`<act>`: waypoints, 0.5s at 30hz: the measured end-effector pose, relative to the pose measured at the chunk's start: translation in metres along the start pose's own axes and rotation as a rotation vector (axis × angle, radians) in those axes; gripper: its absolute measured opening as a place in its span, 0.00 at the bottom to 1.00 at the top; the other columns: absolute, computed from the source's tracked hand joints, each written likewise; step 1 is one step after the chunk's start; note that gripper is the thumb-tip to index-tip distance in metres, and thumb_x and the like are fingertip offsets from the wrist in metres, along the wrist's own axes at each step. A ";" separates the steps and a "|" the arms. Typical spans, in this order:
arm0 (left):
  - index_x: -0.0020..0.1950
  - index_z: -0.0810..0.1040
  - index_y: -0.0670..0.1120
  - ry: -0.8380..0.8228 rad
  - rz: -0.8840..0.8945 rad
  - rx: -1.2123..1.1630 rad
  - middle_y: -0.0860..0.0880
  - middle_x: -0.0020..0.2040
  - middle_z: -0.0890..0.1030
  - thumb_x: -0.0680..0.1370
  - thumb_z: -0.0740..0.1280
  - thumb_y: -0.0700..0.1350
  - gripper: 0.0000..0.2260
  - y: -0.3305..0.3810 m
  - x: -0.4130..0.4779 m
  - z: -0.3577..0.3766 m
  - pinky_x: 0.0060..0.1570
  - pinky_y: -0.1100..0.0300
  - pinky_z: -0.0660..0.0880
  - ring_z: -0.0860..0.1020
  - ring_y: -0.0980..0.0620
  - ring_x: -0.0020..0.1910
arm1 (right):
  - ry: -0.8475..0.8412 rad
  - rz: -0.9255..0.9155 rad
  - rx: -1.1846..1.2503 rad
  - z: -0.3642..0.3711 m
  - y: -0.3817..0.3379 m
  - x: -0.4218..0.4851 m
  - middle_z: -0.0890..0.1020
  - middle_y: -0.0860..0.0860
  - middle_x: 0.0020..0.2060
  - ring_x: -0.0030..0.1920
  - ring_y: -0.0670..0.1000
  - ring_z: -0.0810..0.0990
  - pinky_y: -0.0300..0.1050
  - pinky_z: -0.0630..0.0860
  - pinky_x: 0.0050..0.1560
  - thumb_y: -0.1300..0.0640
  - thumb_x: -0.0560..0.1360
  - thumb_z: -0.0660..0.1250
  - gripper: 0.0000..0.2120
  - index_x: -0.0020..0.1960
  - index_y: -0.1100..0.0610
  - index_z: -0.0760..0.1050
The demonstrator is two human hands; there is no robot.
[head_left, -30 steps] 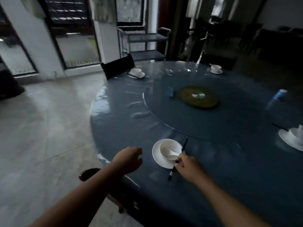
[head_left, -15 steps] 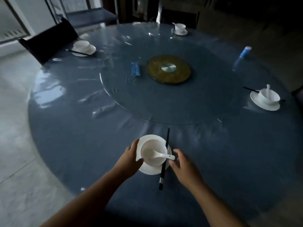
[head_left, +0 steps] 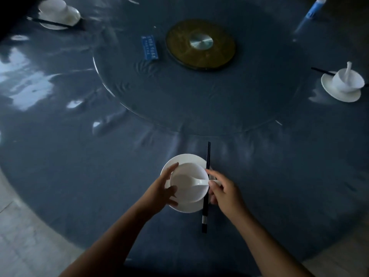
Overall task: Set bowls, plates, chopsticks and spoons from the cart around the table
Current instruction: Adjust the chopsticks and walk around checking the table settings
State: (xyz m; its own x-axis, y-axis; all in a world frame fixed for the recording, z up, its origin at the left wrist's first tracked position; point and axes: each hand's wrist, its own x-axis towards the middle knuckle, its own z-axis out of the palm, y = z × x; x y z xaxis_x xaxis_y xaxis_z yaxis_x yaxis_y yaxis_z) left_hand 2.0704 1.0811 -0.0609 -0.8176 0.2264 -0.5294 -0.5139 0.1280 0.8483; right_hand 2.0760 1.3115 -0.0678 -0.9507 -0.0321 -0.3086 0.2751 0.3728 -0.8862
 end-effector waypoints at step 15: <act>0.72 0.67 0.63 0.181 0.070 -0.078 0.48 0.63 0.75 0.80 0.65 0.35 0.28 -0.019 0.003 0.002 0.41 0.45 0.82 0.80 0.46 0.43 | 0.076 0.027 0.055 0.000 0.011 0.014 0.79 0.47 0.31 0.27 0.47 0.77 0.44 0.75 0.29 0.41 0.73 0.64 0.14 0.58 0.37 0.77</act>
State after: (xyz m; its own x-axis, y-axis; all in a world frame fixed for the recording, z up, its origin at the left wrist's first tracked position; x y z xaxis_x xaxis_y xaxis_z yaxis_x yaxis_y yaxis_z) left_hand 2.0782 1.0816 -0.0790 -0.8816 0.0545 -0.4688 -0.4671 0.0415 0.8832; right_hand 2.0655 1.3151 -0.0823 -0.9504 0.0488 -0.3073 0.3062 0.3215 -0.8961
